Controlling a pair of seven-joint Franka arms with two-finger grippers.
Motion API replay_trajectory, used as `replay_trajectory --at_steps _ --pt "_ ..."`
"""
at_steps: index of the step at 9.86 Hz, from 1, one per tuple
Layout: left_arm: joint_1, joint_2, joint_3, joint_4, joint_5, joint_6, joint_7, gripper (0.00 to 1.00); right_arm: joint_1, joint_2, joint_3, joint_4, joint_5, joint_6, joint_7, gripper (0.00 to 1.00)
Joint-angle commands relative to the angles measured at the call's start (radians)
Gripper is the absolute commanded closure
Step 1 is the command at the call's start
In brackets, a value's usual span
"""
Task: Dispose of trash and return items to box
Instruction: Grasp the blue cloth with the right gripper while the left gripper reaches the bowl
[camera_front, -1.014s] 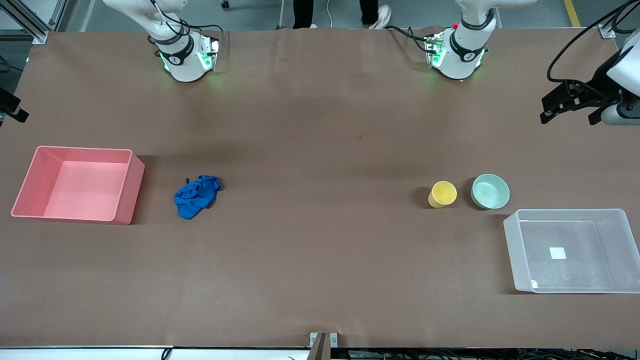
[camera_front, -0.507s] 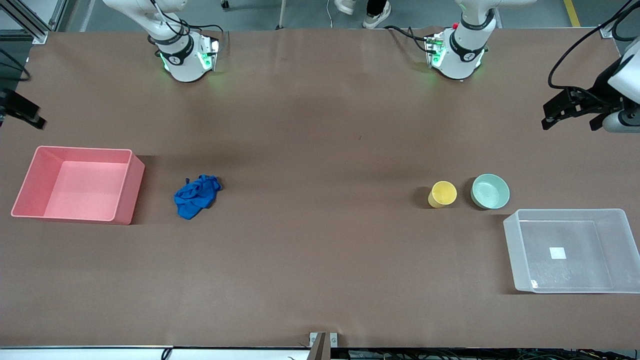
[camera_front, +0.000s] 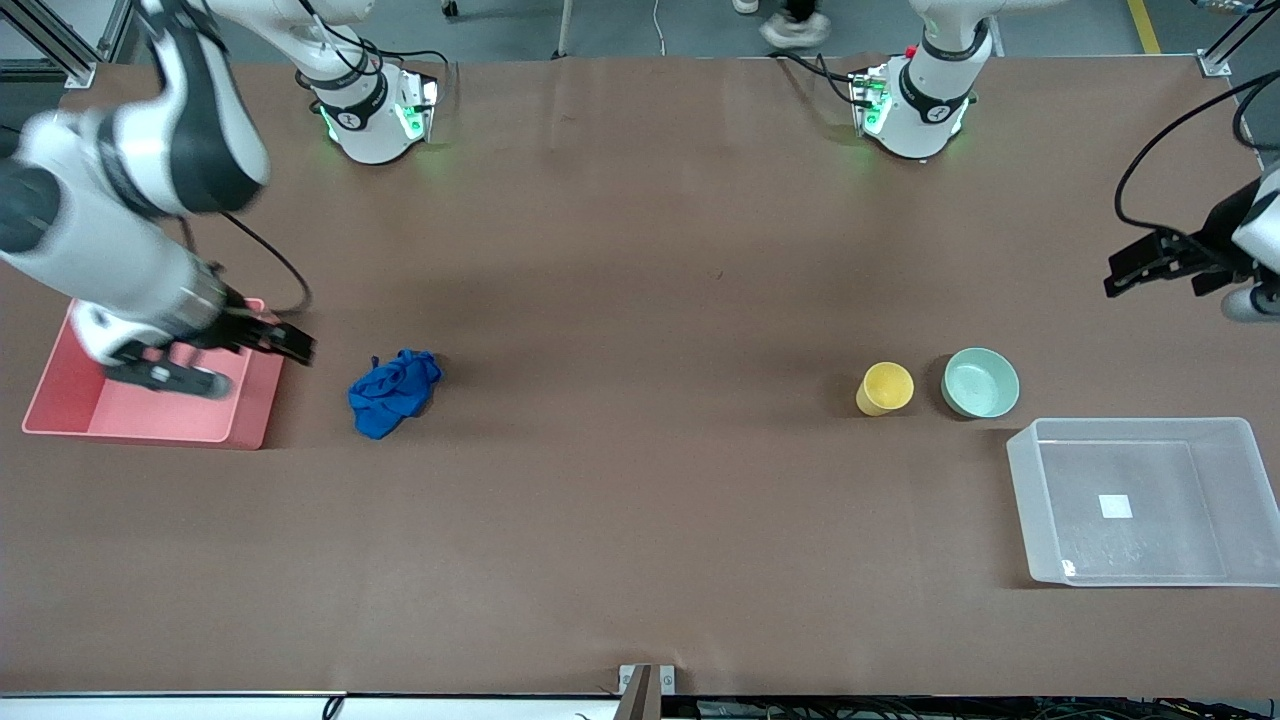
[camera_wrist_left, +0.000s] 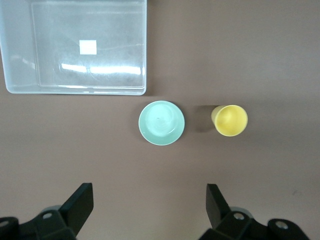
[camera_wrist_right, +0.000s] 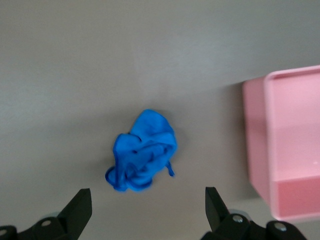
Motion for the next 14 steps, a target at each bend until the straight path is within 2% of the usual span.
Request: replay_trajectory --at_steps 1,2,4,5,6,7,8,9,10,13,14 --pt "0.033 -0.018 -0.006 -0.221 0.002 0.172 0.011 0.02 0.013 0.066 0.005 -0.161 -0.011 0.270 0.050 0.00" --pt "0.041 -0.017 -0.005 -0.304 0.002 0.258 0.011 0.02 0.013 0.116 0.003 -0.204 -0.013 0.366 0.094 0.00" --pt "0.062 -0.002 -0.005 -0.445 0.002 0.441 0.011 0.02 0.015 0.217 0.003 -0.205 -0.054 0.483 0.105 0.00" --pt "0.070 0.021 -0.005 -0.493 0.002 0.525 0.011 0.02 0.012 0.262 0.000 -0.208 -0.093 0.544 0.105 0.00" --pt "0.076 0.060 -0.005 -0.512 0.002 0.578 0.011 0.02 0.010 0.271 0.000 -0.208 -0.097 0.548 0.117 0.00" --pt "0.078 0.098 -0.005 -0.512 0.002 0.604 0.011 0.02 0.013 0.273 0.000 -0.208 -0.100 0.548 0.128 0.26" --pt "0.078 0.126 -0.005 -0.513 0.002 0.626 0.011 0.02 0.013 0.275 0.000 -0.208 -0.101 0.548 0.127 0.70" --pt "0.078 0.156 -0.005 -0.515 0.002 0.648 0.010 0.02 0.013 0.275 0.000 -0.211 -0.101 0.548 0.133 0.91" --pt "0.078 0.190 -0.005 -0.516 0.002 0.673 0.007 0.02 0.010 0.275 0.002 -0.213 -0.101 0.550 0.145 0.98" --pt "0.088 0.271 -0.005 -0.518 0.002 0.759 0.005 0.02 0.016 0.264 0.005 -0.202 -0.101 0.530 0.212 0.99" --pt "0.089 0.296 -0.005 -0.518 0.002 0.787 0.005 0.02 0.019 0.232 0.014 -0.170 -0.100 0.432 0.240 0.99"
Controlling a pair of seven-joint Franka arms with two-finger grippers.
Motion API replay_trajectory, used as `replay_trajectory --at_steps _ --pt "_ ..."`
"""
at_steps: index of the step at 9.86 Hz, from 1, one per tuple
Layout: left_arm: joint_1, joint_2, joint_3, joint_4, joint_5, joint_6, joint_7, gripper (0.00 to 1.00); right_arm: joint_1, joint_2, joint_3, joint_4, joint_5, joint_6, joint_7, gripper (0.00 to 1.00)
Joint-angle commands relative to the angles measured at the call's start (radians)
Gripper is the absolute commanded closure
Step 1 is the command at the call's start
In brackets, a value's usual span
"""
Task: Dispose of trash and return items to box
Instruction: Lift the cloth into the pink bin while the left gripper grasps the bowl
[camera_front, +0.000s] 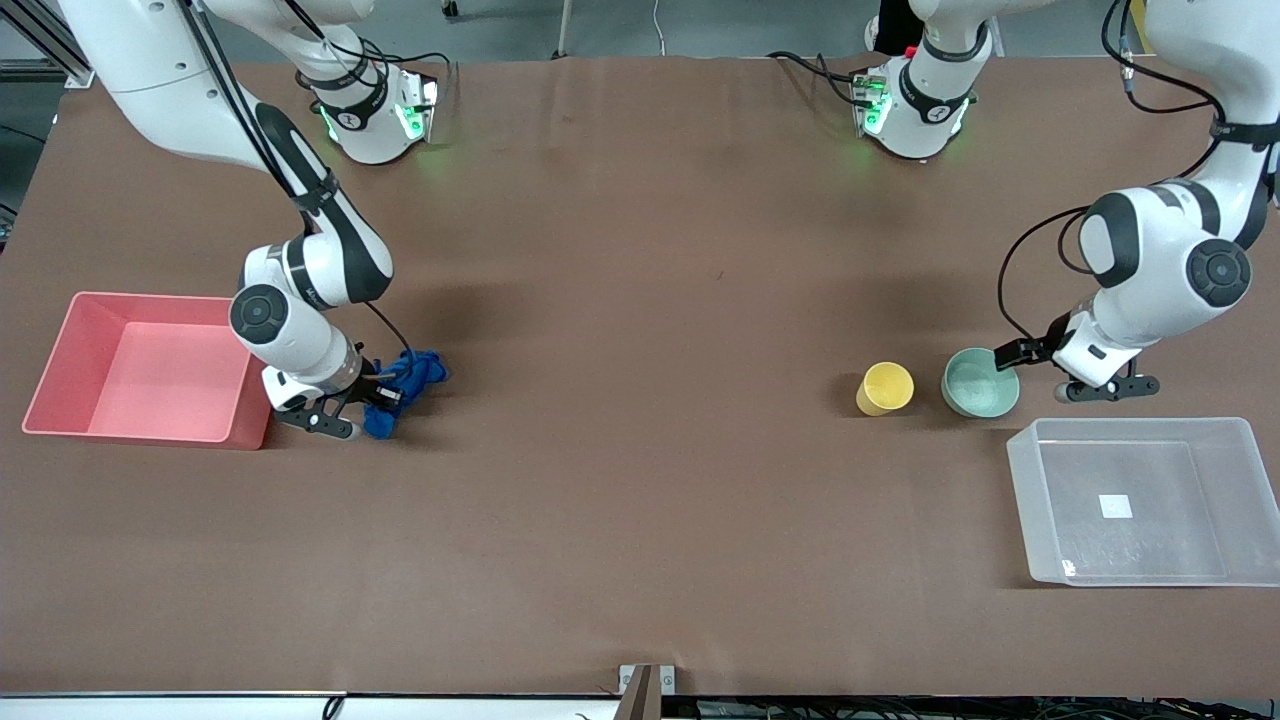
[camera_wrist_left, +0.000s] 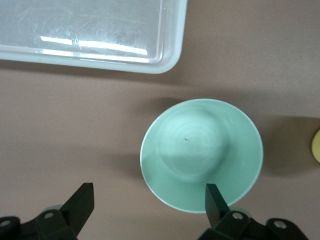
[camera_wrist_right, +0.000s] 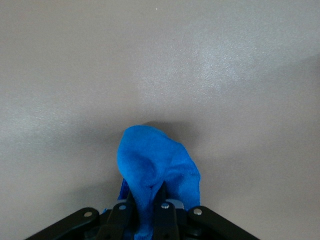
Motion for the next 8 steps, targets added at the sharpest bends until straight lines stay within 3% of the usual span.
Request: replay_trajectory --at_steps 1,3,4,6,8 --pt "0.011 0.074 -0.005 -0.008 0.002 0.074 0.001 0.03 -0.002 -0.085 0.040 0.087 -0.012 -0.257 0.073 0.99" --pt "0.013 0.117 -0.005 -0.008 0.002 0.121 0.001 0.07 -0.007 -0.171 0.044 0.256 -0.001 -0.578 0.055 0.99" --pt "0.008 0.124 -0.007 -0.007 0.002 0.123 -0.006 0.19 -0.013 -0.202 0.038 0.335 0.001 -0.710 0.015 0.99" --pt "-0.001 0.137 -0.015 -0.004 0.002 0.123 -0.029 0.74 -0.065 -0.238 -0.019 0.458 -0.002 -0.905 -0.207 0.99" --pt "0.002 0.135 -0.015 -0.002 0.003 0.123 -0.016 0.91 -0.060 -0.252 -0.196 0.463 -0.015 -0.911 -0.496 0.99"
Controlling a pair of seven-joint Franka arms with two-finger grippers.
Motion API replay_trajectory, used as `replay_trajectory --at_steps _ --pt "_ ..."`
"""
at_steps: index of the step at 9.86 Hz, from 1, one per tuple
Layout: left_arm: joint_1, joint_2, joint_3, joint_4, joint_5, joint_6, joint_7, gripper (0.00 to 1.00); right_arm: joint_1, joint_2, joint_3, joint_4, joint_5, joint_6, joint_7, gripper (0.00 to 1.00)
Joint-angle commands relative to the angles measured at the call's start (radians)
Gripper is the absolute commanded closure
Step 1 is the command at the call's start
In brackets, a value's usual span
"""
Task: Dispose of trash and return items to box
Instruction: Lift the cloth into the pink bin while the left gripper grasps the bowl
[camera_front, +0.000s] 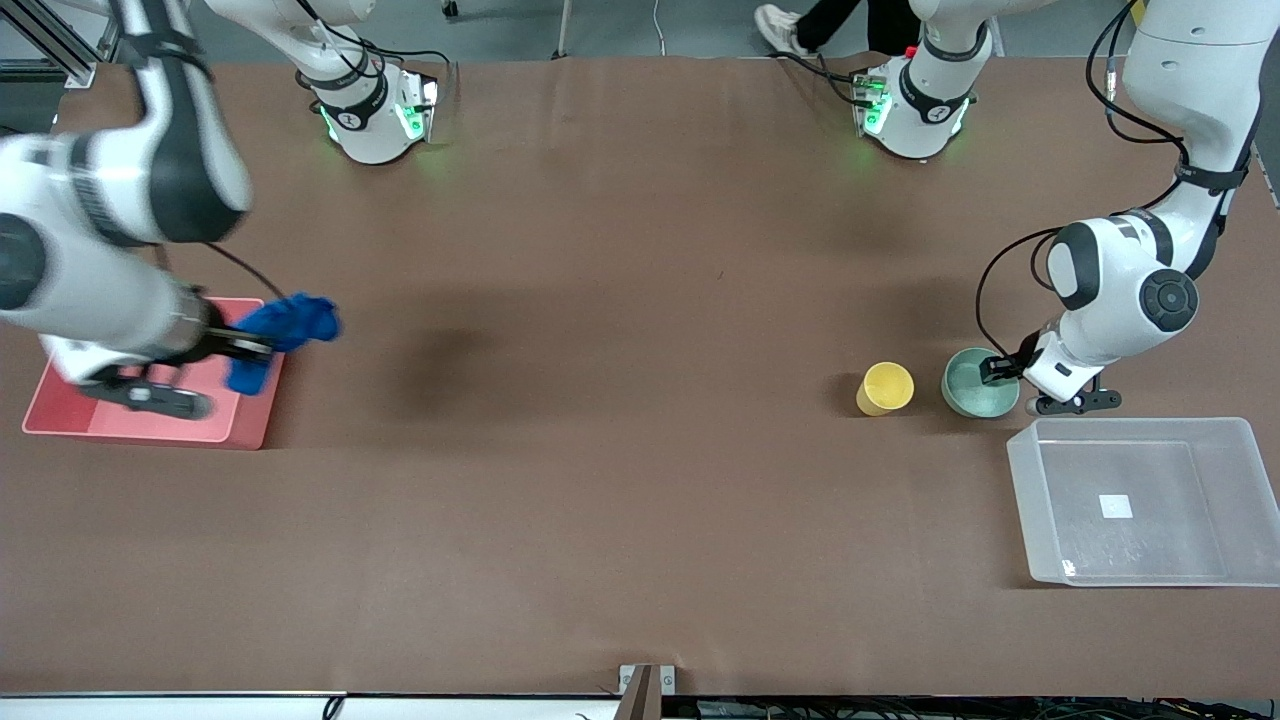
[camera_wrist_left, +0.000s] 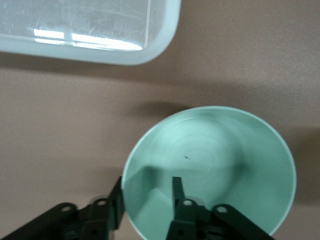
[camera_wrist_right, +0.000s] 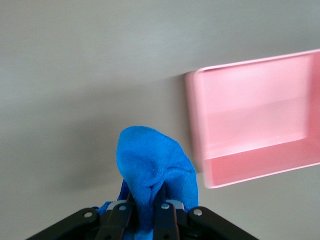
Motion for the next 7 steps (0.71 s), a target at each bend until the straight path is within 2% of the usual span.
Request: replay_trajectory --at_steps 1,3,4,6,7 --pt "0.008 0.014 -0.002 0.001 0.005 0.013 0.015 0.95 -0.010 0.016 -0.173 -0.014 -0.006 0.054 -0.308 0.99" --pt "0.003 -0.060 -0.006 0.013 0.009 -0.031 0.061 0.99 -0.014 0.023 -0.304 -0.157 -0.006 0.289 -0.516 0.99" --pt "0.006 -0.093 -0.020 0.065 0.011 -0.121 0.067 1.00 -0.017 0.027 -0.339 -0.261 -0.006 0.452 -0.570 0.99" --pt "0.005 -0.107 -0.029 0.265 0.008 -0.365 0.070 1.00 -0.023 0.084 -0.384 -0.429 -0.006 0.759 -0.599 0.98" --pt "0.009 -0.096 -0.029 0.357 0.006 -0.427 0.084 1.00 -0.026 0.124 -0.387 -0.449 0.001 0.827 -0.598 0.98"
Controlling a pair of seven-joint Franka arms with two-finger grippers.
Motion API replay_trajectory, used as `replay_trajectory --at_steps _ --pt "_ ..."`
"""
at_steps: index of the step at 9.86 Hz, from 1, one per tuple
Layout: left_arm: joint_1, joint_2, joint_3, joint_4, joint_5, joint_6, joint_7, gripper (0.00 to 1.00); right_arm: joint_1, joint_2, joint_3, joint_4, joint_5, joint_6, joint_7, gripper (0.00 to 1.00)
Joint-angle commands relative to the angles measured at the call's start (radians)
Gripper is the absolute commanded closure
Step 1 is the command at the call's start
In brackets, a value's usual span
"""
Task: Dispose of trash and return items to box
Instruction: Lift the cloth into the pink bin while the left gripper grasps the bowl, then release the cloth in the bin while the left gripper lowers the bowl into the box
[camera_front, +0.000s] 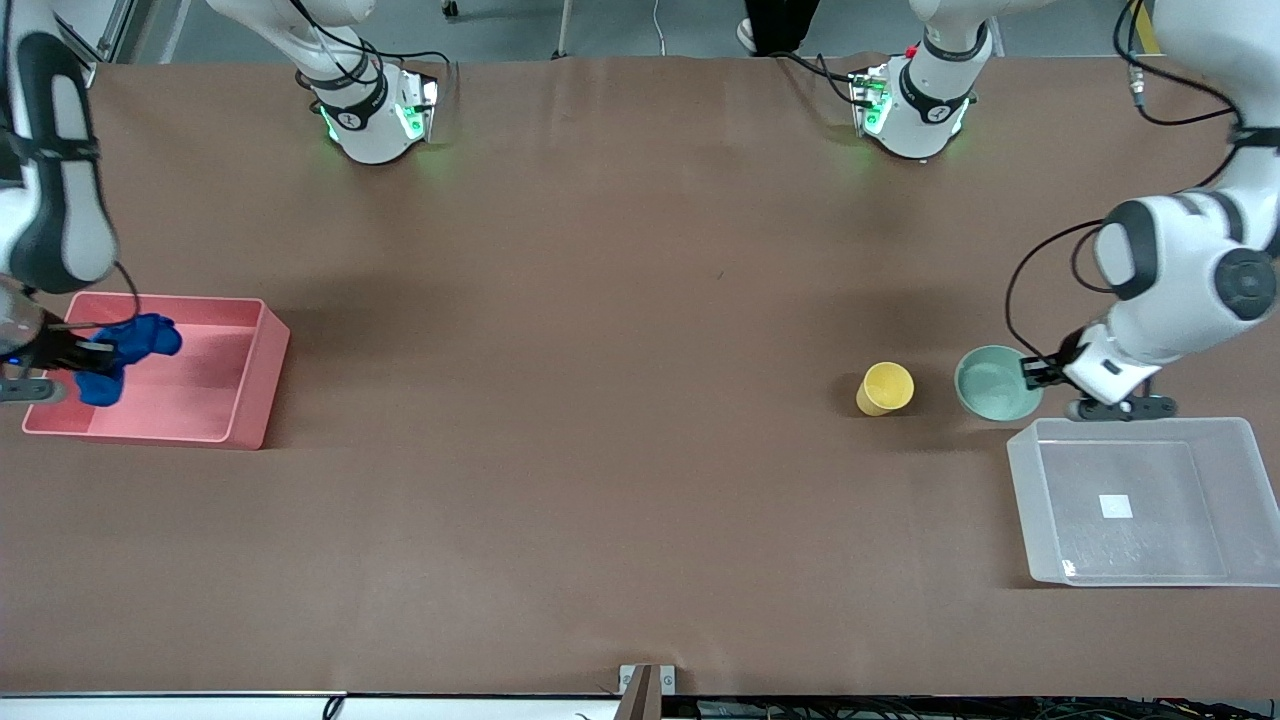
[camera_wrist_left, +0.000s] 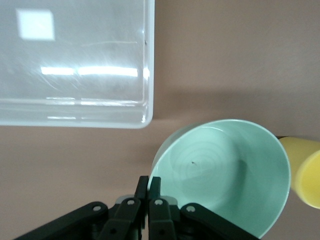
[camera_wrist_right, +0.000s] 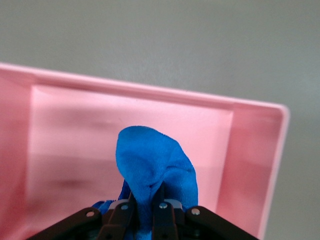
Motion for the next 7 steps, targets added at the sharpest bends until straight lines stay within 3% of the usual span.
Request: replay_trajectory --at_steps 1,2,3,4,5,7 --pt "0.011 0.073 -0.003 0.191 0.000 -0.111 0.059 1.00 0.005 0.055 -0.005 -0.045 0.007 0.092 -0.011 0.79" --pt "0.013 0.117 -0.001 0.270 0.002 -0.111 0.089 1.00 0.008 0.066 -0.005 -0.042 0.007 0.095 -0.010 0.15" --pt "0.018 0.186 0.003 0.362 0.005 -0.113 0.114 1.00 0.013 0.064 -0.003 -0.040 0.009 0.086 -0.001 0.00" --pt "0.037 0.266 0.006 0.448 0.017 -0.114 0.128 1.00 0.013 0.047 0.000 -0.036 0.065 0.064 0.022 0.00" --pt "0.068 0.329 0.006 0.518 0.018 -0.114 0.155 1.00 0.018 -0.003 0.006 0.004 0.147 -0.044 0.035 0.00" --pt "0.099 0.447 0.012 0.646 0.018 -0.107 0.250 1.00 0.013 -0.057 0.072 0.193 0.162 -0.384 0.184 0.00"
